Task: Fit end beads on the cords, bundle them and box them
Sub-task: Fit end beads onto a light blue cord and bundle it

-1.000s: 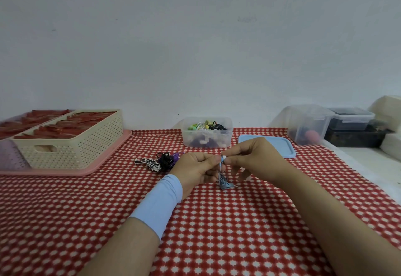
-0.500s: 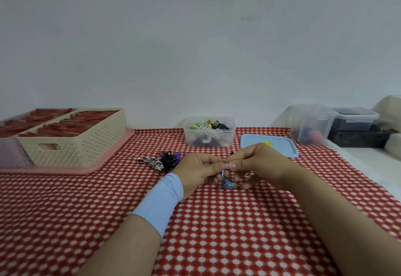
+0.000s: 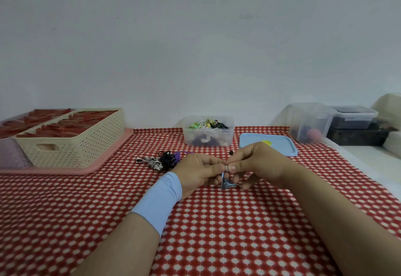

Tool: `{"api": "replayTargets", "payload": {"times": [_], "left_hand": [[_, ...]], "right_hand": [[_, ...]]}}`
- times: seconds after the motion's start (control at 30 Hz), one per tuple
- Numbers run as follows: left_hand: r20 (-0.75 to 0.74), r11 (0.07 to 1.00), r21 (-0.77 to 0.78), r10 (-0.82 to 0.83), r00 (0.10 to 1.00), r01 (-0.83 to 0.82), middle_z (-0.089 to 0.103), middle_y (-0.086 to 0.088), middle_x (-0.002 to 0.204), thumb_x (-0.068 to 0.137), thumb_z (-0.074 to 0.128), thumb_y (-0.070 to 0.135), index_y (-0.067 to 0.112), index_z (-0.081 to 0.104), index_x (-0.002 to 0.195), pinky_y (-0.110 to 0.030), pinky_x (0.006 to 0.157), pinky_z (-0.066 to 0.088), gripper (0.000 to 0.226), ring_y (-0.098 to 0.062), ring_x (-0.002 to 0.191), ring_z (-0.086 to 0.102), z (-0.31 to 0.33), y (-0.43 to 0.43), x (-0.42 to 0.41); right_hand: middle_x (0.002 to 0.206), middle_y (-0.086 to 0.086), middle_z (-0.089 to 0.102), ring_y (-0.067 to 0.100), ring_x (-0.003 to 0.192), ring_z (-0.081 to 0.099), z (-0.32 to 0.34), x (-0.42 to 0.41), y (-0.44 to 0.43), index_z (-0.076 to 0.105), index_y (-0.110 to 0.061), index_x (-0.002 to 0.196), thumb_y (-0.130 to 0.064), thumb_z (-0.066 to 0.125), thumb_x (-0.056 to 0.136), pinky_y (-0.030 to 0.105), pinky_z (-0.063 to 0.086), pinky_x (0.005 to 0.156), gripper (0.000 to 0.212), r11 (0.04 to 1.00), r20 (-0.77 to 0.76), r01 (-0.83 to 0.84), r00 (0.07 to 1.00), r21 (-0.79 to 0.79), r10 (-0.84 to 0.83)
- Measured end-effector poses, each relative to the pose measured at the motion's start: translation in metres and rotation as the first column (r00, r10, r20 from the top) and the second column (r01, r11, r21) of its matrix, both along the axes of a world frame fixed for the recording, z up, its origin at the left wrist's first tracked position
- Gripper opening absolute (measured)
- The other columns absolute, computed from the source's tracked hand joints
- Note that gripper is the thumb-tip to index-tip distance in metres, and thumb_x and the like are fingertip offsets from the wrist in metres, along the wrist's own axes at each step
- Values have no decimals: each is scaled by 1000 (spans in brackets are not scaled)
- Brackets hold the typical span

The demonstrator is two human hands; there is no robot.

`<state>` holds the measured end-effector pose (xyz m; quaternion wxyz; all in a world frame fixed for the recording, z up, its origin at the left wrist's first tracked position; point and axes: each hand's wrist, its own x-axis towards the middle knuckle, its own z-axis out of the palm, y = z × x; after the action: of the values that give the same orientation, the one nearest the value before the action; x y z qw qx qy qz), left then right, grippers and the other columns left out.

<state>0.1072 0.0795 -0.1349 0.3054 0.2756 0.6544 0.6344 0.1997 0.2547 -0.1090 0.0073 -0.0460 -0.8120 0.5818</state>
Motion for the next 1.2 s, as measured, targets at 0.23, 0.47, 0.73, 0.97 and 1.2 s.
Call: {"api": "replayTargets", "payload": {"times": [0.23, 0.47, 0.73, 0.97, 1.2], "left_hand": [[3, 987, 122, 100, 995, -100, 71, -11, 83, 91, 64, 3, 5, 70, 96, -24, 63, 55, 9, -16, 69, 65, 1, 6, 1], [-73, 973, 138, 194, 978, -183, 74, -10, 78, 83, 71, -3, 4, 73, 92, -23, 62, 56, 12, -16, 68, 69, 2, 2, 0], [-205, 974, 78, 223, 953, -211, 76, -9, 78, 78, 76, -4, 7, 73, 91, -22, 64, 57, 17, -17, 71, 73, 3, 1, 1], [-272, 972, 80, 234, 934, -220, 76, -3, 78, 80, 77, 3, 11, 76, 89, -23, 65, 58, 13, -16, 72, 73, 2, 3, 1], [-155, 976, 74, 215, 964, -206, 71, -8, 78, 86, 72, 15, 7, 75, 93, -25, 61, 56, 11, -15, 66, 65, 3, 5, 1]], "right_hand": [[81, 14, 75, 20, 71, 70, -2, -3, -1, 81, -10, 97, -8, 74, 88, 33, 61, 57, 11, 990, -96, 73, 992, -121, -85], [88, 14, 77, 20, 72, 72, -2, -2, 0, 79, -10, 104, -4, 77, 85, 32, 60, 56, 20, 992, -128, 72, 988, -102, -85], [81, 11, 77, 14, 67, 72, -3, -4, -3, 81, -9, 96, -11, 79, 85, 29, 60, 57, 11, 989, -178, 144, 975, 36, -135], [82, 9, 77, 19, 68, 73, -2, -5, -3, 80, -10, 97, -11, 82, 83, 29, 60, 56, 14, 988, -183, 154, 972, 27, -147], [95, 9, 77, 23, 71, 72, -1, -4, -3, 79, -14, 105, -19, 68, 96, 37, 60, 59, 15, 985, -143, 130, 979, -117, -147]]}}
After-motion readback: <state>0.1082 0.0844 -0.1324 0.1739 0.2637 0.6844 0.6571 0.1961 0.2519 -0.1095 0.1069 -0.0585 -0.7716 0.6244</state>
